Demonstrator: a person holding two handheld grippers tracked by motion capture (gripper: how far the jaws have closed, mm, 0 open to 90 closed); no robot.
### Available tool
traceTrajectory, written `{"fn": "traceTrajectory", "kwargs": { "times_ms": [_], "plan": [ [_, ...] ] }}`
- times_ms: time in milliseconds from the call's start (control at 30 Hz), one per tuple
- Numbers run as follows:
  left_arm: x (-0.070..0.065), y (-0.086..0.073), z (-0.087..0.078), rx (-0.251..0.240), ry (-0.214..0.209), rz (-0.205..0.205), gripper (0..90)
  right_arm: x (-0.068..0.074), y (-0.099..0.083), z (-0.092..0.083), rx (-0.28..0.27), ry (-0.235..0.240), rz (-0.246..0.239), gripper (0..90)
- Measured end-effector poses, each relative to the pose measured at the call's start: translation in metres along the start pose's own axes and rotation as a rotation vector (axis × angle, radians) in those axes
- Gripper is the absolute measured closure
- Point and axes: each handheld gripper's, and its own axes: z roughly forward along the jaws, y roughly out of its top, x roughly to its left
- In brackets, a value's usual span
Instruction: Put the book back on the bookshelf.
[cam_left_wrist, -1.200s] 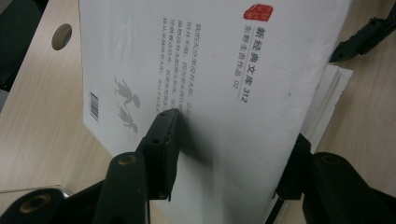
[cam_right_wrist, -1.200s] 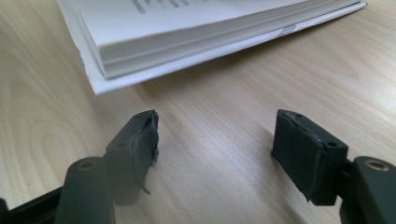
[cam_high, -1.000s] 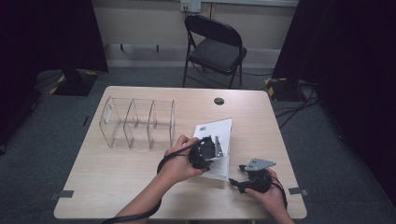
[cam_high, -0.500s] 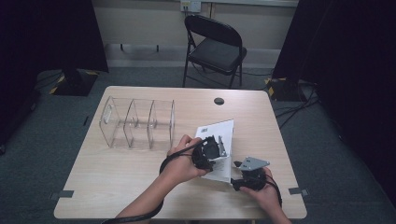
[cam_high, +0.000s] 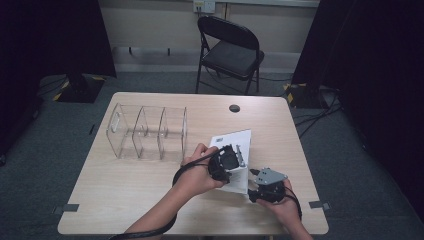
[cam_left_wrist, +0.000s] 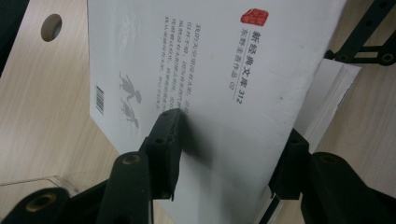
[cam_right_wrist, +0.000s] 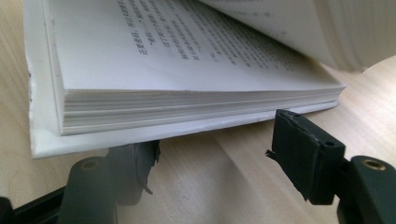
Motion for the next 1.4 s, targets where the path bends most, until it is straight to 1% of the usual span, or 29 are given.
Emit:
{"fn": "traceTrajectory", "kwargs": {
  "times_ms": [100, 167, 300, 333, 400, 467, 500, 567, 600, 700, 733, 767, 800, 833, 867, 900, 933, 1000, 1067, 1100, 1133, 1167, 1200, 1233, 1267, 1300, 1333, 1367, 1400],
  "plan": [
    [0.002, 0.004, -0.003, 0.018, -0.004, -0.013, 53.3, 0.001, 0.010, -0.004, 0.011, -0.026, -0.106, 34.0],
    [0.004, 0.004, -0.005, 0.015, -0.006, -0.016, 53.8, 0.002, 0.014, -0.005, 0.011, -0.027, -0.152, 35.8],
    [0.006, 0.004, -0.007, 0.016, -0.002, -0.025, 54.4, 0.003, 0.017, -0.006, 0.005, -0.025, -0.194, 37.0],
    [0.006, 0.004, -0.007, 0.021, -0.004, -0.027, 54.4, 0.003, 0.019, -0.006, 0.001, -0.025, -0.232, 37.1],
    [0.006, 0.004, -0.007, 0.020, -0.003, -0.020, 54.4, 0.002, 0.020, -0.006, 0.003, -0.025, -0.239, 37.0],
    [0.005, 0.005, -0.006, 0.027, -0.005, -0.028, 54.3, 0.004, 0.024, -0.006, 0.019, -0.030, -0.293, 39.3],
    [0.005, 0.006, -0.006, 0.033, -0.003, -0.024, 54.2, 0.004, 0.025, -0.006, 0.023, -0.022, -0.309, 43.1],
    [0.005, 0.007, -0.006, 0.033, 0.000, -0.021, 54.2, 0.005, 0.028, -0.008, 0.025, -0.009, -0.367, 46.4],
    [0.005, 0.007, -0.006, 0.030, 0.001, -0.028, 54.3, 0.004, 0.028, -0.008, 0.030, -0.003, -0.374, 47.1],
    [0.005, 0.008, -0.007, 0.020, 0.004, -0.036, 54.1, 0.003, 0.030, -0.011, 0.019, -0.011, -0.383, 52.4],
    [0.005, 0.008, -0.007, 0.005, 0.007, -0.036, 53.6, 0.003, 0.031, -0.012, 0.015, -0.020, -0.379, 54.6],
    [0.005, 0.008, -0.007, 0.005, 0.007, -0.036, 52.7, 0.002, 0.033, -0.014, 0.015, -0.026, -0.371, 56.9],
    [0.005, 0.007, -0.008, -0.040, 0.023, 0.004, 51.5, 0.001, 0.036, -0.016, 0.017, -0.023, -0.358, 58.9],
    [0.006, 0.006, -0.008, -0.055, 0.013, 0.000, 49.2, -0.002, 0.038, -0.018, 0.003, -0.022, -0.343, 62.2],
    [0.006, 0.006, -0.008, -0.055, 0.013, 0.000, 47.9, -0.005, 0.039, -0.022, -0.008, -0.014, -0.330, 64.2],
    [0.007, 0.004, -0.010, -0.078, 0.010, -0.006, 47.7, -0.008, 0.042, -0.024, -0.006, -0.003, -0.316, 65.1],
    [0.008, 0.002, -0.013, -0.111, 0.002, -0.026, 47.9, -0.009, 0.043, -0.025, -0.005, 0.006, -0.314, 65.4],
    [0.009, -0.003, -0.021, -0.150, -0.019, -0.041, 46.4, -0.010, 0.046, -0.026, 0.004, 0.011, -0.316, 65.6],
    [0.010, -0.008, -0.032, -0.182, 0.001, -0.046, 43.3, -0.012, 0.049, -0.027, 0.015, 0.014, -0.303, 66.4],
    [0.011, -0.011, -0.038, -0.207, 0.001, -0.061, 40.5, -0.015, 0.049, -0.028, 0.023, 0.017, -0.275, 67.3],
    [0.012, -0.014, -0.044, -0.225, -0.001, -0.070, 40.5, -0.015, 0.049, -0.028, 0.023, 0.017, -0.275, 67.3],
    [0.013, -0.018, -0.048, -0.230, 0.000, -0.074, 39.5, -0.020, 0.047, -0.032, 0.024, 0.027, -0.231, 70.4],
    [0.014, -0.021, -0.051, -0.236, 0.001, -0.082, 39.3, -0.022, 0.047, -0.034, 0.028, 0.036, -0.215, 78.7],
    [0.016, -0.027, -0.054, -0.251, 0.010, -0.092, 39.3, -0.027, 0.045, -0.037, 0.042, 0.067, -0.189, 86.7],
    [0.020, -0.037, -0.056, -0.280, 0.002, -0.125, 39.4, -0.029, 0.044, -0.040, 0.039, 0.089, -0.164, 90.0],
    [0.021, -0.044, -0.054, -0.290, -0.017, -0.138, 39.5, -0.032, 0.043, -0.043, -0.016, 0.107, -0.135, 90.0],
    [0.021, -0.044, -0.054, -0.290, -0.017, -0.138, 40.4, -0.032, 0.043, -0.043, -0.016, 0.107, -0.135, 90.0],
    [0.019, -0.051, -0.047, -0.270, -0.017, -0.155, 40.8, -0.036, 0.048, -0.048, -0.010, 0.109, -0.129, 90.0],
    [0.015, -0.056, -0.040, -0.247, -0.017, -0.145, 40.6, -0.033, 0.047, -0.047, 0.010, 0.091, -0.152, 90.0]
  ]
}}
